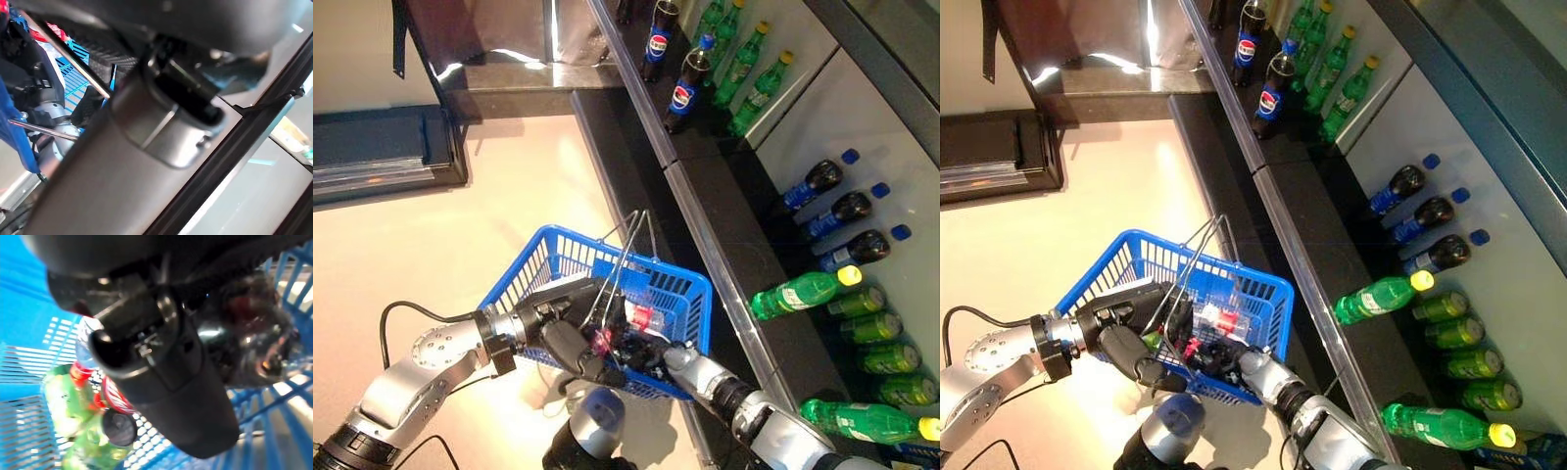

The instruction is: Pick up the drink and place into the basket.

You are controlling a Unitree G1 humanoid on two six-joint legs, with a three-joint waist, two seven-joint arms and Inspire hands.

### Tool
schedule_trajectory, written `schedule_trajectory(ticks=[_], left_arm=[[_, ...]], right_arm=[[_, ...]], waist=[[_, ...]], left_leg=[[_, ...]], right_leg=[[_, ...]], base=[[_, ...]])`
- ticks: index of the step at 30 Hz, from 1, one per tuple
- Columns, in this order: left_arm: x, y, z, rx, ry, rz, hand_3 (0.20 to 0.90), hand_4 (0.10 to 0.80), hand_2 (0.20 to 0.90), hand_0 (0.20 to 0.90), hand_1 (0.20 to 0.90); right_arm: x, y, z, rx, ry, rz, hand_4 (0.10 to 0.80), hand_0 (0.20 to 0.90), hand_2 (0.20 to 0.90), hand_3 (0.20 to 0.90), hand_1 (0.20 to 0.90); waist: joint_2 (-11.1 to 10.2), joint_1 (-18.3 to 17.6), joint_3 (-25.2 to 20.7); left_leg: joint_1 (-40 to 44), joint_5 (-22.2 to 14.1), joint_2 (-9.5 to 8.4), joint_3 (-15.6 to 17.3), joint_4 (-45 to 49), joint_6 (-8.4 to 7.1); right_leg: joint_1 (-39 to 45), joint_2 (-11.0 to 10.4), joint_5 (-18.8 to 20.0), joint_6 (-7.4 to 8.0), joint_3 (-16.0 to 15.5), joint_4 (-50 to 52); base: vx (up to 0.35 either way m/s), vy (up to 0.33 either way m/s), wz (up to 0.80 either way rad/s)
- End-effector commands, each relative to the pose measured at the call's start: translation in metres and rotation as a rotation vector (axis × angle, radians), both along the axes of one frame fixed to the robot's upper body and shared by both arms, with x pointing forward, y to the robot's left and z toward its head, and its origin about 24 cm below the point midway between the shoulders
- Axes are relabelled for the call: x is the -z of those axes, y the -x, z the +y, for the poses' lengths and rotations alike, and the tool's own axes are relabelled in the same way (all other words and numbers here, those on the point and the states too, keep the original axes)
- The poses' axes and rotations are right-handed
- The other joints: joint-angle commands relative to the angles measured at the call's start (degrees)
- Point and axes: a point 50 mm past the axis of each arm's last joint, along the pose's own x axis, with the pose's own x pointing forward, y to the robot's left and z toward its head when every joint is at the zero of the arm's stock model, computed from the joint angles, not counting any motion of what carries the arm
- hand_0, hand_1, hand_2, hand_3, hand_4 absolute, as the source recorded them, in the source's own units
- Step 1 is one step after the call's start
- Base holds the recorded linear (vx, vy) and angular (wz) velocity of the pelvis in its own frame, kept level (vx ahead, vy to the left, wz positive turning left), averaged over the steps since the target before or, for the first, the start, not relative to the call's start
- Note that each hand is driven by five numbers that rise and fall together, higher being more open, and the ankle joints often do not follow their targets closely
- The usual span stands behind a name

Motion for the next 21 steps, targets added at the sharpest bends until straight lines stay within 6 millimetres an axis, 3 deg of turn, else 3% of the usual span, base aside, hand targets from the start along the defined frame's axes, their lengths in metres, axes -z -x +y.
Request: schedule_trajectory(ticks=[1, 6, 12, 15, 21], left_arm=[[-0.148, 0.038, 0.008, 0.163, 0.689, -0.854, 0.2, 0.1, 0.3, 0.3, 0.3], [-0.149, 0.036, 0.023, 0.087, 0.705, -0.849, 0.2, 0.1, 0.3, 0.3, 0.3], [-0.139, 0.035, 0.044, -0.047, 0.68, -0.826, 0.2, 0.1, 0.3, 0.3, 0.3], [-0.128, 0.033, 0.058, -0.148, 0.651, -0.784, 0.2, 0.1, 0.3, 0.3, 0.3], [-0.103, 0.033, 0.083, -0.308, 0.632, -0.71, 0.2, 0.1, 0.3, 0.3, 0.3]], right_arm=[[0.005, 0.006, -0.03, 0.1, 0.003, -0.061, 0.8, 0.9, 0.9, 0.9, 0.9], [-0.009, 0.006, -0.04, 0.167, -0.071, -0.144, 0.8, 0.9, 0.9, 0.9, 0.9], [-0.034, 0.007, -0.038, 0.169, -0.268, -0.235, 0.8, 0.9, 0.9, 0.9, 0.9], [-0.06, 0.007, -0.035, 0.151, -0.406, -0.315, 0.8, 0.9, 0.9, 0.9, 0.9], [-0.094, 0.01, -0.041, 0.12, -0.511, -0.417, 0.8, 0.9, 0.9, 0.9, 0.9]], waist=[[1.9, -2.5, -8.96], [1.81, -3.74, -9.39], [2.24, -5.23, -9.97], [2.64, -6.07, -10.46], [3.33, -7.85, -11.41]], left_leg=[[1.26, 3.07, 1.42, 5.78, -5.09, 2.6], [1.67, 2.67, 1.95, 6.43, -5.11, 2.41], [2.65, 2.12, 2.65, 7.49, -5.27, 2.11], [3.08, 2.09, 3.0, 8.27, -5.52, 1.9], [3.63, 2.42, 3.51, 9.9, -6.49, 1.5]], right_leg=[[1.66, 1.8, 2.91, -2.12, 3.55, 1.62], [1.79, 1.89, 2.79, -2.04, 4.19, 1.52], [2.34, 2.04, 2.59, -1.94, 5.22, 1.13], [2.46, 2.06, 2.56, -1.82, 5.6, 0.9], [2.53, 2.19, 2.79, -1.55, 6.61, -0.32]], base=[[-0.007, -0.024, -0.15], [-0.001, -0.012, -0.1], [-0.007, -0.003, -0.13], [-0.016, 0.015, -0.08], [-0.044, 0.024, -0.18]])
